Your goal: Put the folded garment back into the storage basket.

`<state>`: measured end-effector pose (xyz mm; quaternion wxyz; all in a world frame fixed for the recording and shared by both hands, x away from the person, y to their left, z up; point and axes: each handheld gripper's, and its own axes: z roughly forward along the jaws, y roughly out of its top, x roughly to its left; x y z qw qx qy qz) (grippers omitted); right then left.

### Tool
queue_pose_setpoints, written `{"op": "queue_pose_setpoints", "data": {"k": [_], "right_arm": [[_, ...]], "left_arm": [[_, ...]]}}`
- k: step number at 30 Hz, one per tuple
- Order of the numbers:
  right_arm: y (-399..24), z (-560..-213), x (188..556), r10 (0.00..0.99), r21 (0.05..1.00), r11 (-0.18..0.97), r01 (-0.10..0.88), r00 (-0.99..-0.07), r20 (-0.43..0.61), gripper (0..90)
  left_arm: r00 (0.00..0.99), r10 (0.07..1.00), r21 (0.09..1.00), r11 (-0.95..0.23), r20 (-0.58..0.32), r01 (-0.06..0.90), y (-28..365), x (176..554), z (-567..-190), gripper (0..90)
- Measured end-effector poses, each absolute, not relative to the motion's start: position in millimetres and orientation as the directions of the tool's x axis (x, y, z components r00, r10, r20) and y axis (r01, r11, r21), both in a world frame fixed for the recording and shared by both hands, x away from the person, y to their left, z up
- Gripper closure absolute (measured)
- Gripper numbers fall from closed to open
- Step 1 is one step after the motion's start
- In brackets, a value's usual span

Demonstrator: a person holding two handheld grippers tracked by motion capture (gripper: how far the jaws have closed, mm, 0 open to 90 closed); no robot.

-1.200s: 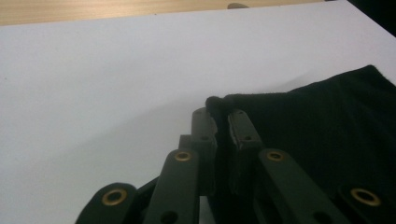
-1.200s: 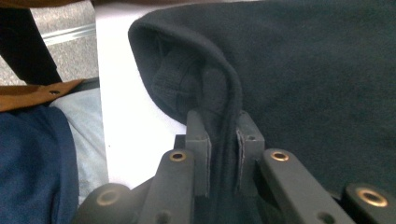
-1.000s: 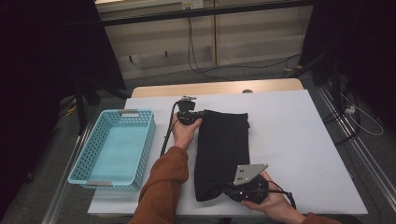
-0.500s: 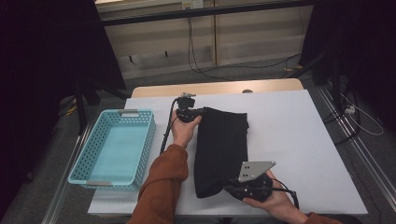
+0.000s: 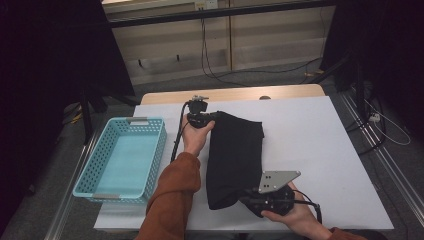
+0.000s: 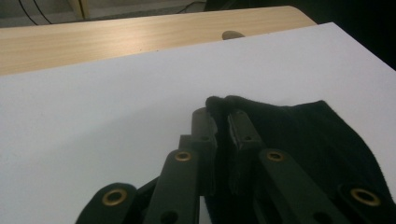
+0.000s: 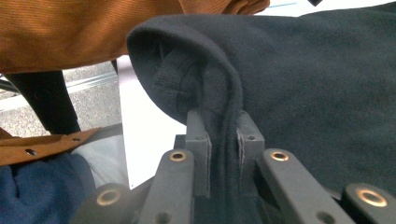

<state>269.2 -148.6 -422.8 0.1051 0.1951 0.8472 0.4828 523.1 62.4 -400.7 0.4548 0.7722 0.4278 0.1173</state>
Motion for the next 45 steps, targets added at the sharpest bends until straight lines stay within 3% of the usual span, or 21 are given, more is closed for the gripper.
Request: {"op": "queue_pose_setpoints", "data": {"k": [9,25,45], "right_arm": [[-150,-416,268,0.434,0.874,0.434,0.220,-0.901,0.011,80.3],[-150,-402,264,0.433,0.892,0.408,0.197,-0.901,0.001,80.3],[-149,-386,260,0.437,0.912,0.375,0.167,-0.899,-0.015,80.3]], "left_arm": [[0.605,0.763,0.815,-0.188,-0.230,0.547,65,522,-387,83.0],[0.623,0.763,0.839,-0.220,-0.169,0.497,69,515,-368,83.1],[0.623,0.766,0.858,-0.205,-0.159,0.470,81,510,-341,83.2]]}}
